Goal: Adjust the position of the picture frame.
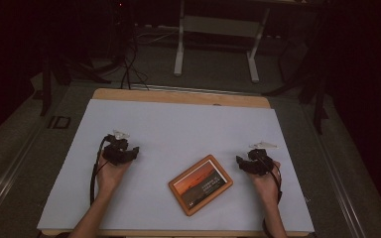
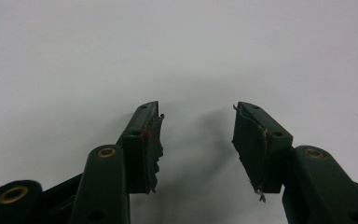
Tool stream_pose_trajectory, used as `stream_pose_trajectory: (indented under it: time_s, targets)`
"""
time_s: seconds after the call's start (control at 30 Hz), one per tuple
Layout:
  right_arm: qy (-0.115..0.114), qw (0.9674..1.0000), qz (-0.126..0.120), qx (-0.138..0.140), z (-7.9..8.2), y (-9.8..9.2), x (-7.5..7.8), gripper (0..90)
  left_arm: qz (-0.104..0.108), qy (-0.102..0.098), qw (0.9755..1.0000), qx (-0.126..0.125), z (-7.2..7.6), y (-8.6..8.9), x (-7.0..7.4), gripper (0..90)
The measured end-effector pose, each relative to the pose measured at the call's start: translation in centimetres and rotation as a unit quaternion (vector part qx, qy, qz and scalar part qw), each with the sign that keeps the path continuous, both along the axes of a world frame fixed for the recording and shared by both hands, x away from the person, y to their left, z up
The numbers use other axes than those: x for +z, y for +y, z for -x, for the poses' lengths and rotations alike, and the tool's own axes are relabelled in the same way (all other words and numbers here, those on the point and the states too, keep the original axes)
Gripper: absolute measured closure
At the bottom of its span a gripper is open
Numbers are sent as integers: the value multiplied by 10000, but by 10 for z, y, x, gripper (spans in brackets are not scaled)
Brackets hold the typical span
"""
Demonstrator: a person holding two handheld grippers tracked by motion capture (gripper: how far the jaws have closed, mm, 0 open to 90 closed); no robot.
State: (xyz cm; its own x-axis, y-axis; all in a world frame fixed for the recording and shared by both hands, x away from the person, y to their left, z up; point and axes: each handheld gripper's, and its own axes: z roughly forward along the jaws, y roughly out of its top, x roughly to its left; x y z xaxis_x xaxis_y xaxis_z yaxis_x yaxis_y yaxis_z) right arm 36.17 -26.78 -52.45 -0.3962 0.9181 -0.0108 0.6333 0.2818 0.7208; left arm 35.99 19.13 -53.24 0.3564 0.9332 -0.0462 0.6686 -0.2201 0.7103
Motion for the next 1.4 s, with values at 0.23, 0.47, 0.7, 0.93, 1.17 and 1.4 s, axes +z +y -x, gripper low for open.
stream_pose_trajectory:
  time_s: [0.23,0.47,0.7,0.93,1.17,1.4]
  targets:
    - [-72,9996,11,258,8,8,15,454,86,-163,9965,-811,7,-9,11,569]
    - [-149,9987,63,487,16,16,27,467,7,-564,9917,-1158,15,-18,22,671]
    - [-323,9970,-74,703,33,22,47,719,217,-519,9870,-1505,18,-28,23,779]
    - [-319,9947,-78,979,51,30,57,897,344,-430,9808,-1870,20,-38,24,897]
    - [-326,9913,89,1270,69,40,57,899,327,-361,9787,-1997,20,-47,22,898]
    - [-196,9886,258,1471,84,49,51,900,320,-306,9744,-2203,22,-60,17,898]
